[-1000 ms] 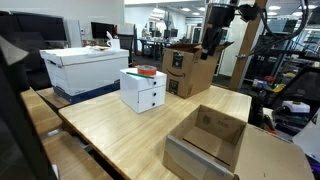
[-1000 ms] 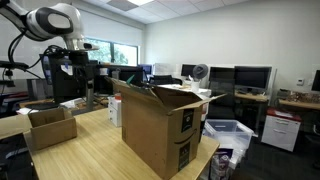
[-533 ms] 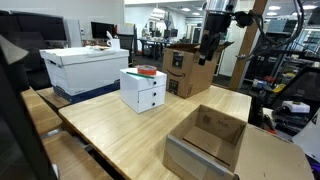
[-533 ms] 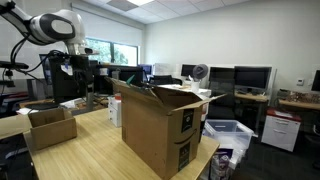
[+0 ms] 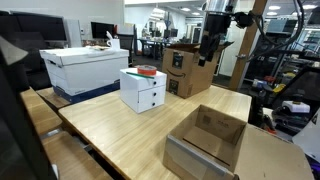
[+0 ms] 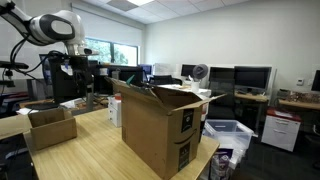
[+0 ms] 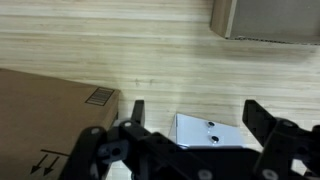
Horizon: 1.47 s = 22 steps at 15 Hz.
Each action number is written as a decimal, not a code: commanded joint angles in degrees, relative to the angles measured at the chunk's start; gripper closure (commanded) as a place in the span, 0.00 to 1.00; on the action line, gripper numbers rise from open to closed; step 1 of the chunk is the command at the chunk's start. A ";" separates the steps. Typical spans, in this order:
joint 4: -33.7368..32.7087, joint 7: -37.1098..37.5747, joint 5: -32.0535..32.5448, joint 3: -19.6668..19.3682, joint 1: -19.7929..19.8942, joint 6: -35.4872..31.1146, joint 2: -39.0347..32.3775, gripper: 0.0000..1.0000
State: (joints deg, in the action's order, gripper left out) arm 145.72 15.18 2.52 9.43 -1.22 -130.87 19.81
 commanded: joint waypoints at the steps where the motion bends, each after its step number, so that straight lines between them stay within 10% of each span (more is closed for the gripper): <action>1: 0.91 3.68 -1.57 1.32 -1.98 -2.66 -1.85 0.00; 22: -2.51 4.83 -1.85 2.04 -5.48 -8.50 -11.28 0.00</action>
State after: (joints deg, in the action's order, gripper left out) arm 143.26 20.03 0.63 11.97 -6.25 -139.50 8.50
